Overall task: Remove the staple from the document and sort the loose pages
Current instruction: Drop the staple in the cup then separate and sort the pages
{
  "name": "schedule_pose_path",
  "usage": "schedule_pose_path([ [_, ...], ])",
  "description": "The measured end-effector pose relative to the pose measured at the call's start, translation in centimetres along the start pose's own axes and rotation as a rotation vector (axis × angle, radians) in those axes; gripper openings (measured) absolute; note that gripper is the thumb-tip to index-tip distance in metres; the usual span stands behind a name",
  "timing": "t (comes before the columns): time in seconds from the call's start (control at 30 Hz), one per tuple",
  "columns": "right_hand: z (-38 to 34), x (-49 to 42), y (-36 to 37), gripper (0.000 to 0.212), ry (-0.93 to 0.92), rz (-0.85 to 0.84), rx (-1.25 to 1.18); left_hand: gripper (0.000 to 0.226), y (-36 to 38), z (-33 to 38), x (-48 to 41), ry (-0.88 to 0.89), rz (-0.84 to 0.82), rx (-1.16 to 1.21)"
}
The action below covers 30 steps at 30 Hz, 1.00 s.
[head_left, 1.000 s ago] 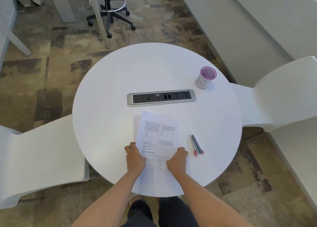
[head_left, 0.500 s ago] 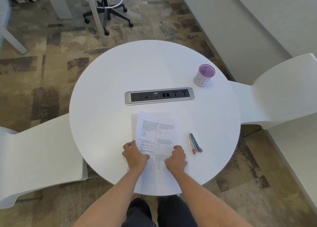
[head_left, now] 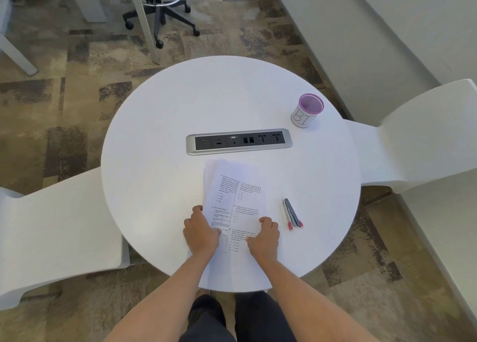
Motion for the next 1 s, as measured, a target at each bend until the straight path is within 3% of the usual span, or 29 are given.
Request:
schedule_pose_path([
  [0.17, 0.1, 0.2, -0.1, 0.060, -0.029, 0.013, -0.045, 0.057, -0.1, 1.0, 1.6, 0.257, 0.074, -0.157],
  [0.3, 0.2, 0.2, -0.2, 0.059, -0.046, 0.013, -0.067, 0.041, 0.4, 1.1, 2.0, 0.361, 0.094, -0.231],
  [0.4, 0.4, 0.3, -0.5, 0.057, -0.046, 0.012, -0.092, 0.028, 0.8, 1.1, 2.2, 0.425, 0.050, -0.162],
  [0.5, 0.5, 0.2, -0.7, 0.055, -0.056, 0.004, -0.148, 0.031, 1.2, 1.1, 3.2, 0.476, -0.062, -0.009],
  [0.63, 1.0, -0.1, -1.2, 0.049, -0.031, -0.009, -0.204, 0.036, 1.8, 1.1, 4.1, 0.562, -0.086, -0.007],
  [0.8, 1.3, -0.1, -1.3, 0.052, -0.057, -0.015, -0.190, 0.031, 1.7, 1.1, 3.3, 0.490, -0.089, 0.006],
  [0.93, 1.1, 0.2, -1.0, 0.057, -0.096, -0.021, 0.025, 0.032, 2.1, 0.6, 2.0, 0.325, -0.099, 0.156],
  [1.0, 1.0, 0.6, -0.8, 0.061, -0.094, -0.019, 0.087, 0.041, 2.4, 0.0, 1.4, 0.238, -0.049, 0.085],
])
Point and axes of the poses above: each hand's wrist, its own x-axis away from the middle knuckle, its own y-axis out of the palm, z = x × y, the point moved 5 cm from there along -x, towards the middle knuckle, and after that the axes turned 1 degree about x, right-handed, at the moved point
